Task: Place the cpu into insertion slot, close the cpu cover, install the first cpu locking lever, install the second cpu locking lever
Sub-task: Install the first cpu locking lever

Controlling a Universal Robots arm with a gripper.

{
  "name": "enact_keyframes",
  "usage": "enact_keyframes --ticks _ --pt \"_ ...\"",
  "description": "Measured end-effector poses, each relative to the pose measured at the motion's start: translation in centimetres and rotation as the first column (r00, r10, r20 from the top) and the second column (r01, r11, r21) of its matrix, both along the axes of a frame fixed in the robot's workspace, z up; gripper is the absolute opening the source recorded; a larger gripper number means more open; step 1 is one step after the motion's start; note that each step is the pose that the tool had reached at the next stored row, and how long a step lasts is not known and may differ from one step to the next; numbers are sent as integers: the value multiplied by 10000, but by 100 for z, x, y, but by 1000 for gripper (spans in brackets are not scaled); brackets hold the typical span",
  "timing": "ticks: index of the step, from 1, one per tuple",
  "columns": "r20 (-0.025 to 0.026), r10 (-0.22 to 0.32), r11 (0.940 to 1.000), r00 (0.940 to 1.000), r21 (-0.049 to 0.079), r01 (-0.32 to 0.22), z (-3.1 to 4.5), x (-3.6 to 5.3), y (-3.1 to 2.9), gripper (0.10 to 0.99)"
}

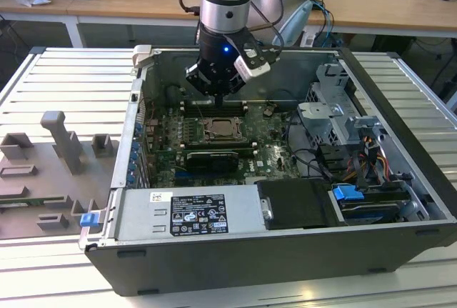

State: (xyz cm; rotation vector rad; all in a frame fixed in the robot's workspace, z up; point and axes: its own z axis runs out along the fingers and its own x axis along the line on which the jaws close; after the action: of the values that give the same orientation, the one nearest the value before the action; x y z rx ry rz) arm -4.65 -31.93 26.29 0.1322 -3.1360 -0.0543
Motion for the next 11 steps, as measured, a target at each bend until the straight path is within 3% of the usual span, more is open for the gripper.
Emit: enact_keyframes --ticks 7,11 --pt "53 -22 10000 10000 74 21 -2 -186 1 106" --pt "60 -164 9997 9998 164 163 -12 -512 3 106"
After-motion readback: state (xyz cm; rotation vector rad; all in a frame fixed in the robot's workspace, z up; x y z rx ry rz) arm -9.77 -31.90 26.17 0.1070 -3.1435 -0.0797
